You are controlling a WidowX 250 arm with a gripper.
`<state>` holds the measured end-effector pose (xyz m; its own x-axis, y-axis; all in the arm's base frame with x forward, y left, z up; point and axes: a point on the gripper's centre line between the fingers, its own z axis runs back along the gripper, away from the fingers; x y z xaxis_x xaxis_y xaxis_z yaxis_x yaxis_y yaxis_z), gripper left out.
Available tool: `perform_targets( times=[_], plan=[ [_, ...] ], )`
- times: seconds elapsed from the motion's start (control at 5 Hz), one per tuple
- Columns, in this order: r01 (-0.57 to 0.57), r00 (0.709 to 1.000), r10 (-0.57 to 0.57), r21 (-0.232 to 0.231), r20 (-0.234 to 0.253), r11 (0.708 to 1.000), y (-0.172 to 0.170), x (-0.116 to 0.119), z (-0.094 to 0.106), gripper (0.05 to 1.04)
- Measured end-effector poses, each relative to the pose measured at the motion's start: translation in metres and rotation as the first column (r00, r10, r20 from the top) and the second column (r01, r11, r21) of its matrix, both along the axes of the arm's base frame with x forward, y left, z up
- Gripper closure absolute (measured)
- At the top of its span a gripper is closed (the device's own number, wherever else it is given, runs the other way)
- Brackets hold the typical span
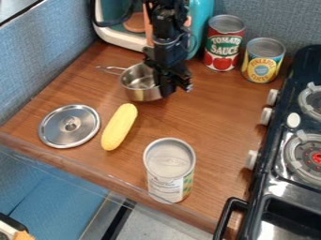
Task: Moved the silver pot from right to the upper left of table
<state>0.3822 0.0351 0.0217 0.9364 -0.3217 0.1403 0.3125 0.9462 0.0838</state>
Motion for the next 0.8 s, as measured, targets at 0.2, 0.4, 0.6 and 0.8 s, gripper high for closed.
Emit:
perform_targets(
  times=[0.2,0.4,0.6,0.8],
  plan=[
    [-0.019,0.999,0.021,0.043,-0.032,0.999,0.018,0.001,-0.012,1.005],
    [-0.038,0.998,0.042,0.069,-0.056,0.997,0.031,-0.002,-0.021,0.973],
    [-0.035,0.997,0.039,0.048,-0.071,0.998,0.027,-0.008,-0.026,0.813],
    [-0.014,0.997,0.017,0.037,-0.08,0.999,0.018,-0.012,-0.026,0.527]
  ],
)
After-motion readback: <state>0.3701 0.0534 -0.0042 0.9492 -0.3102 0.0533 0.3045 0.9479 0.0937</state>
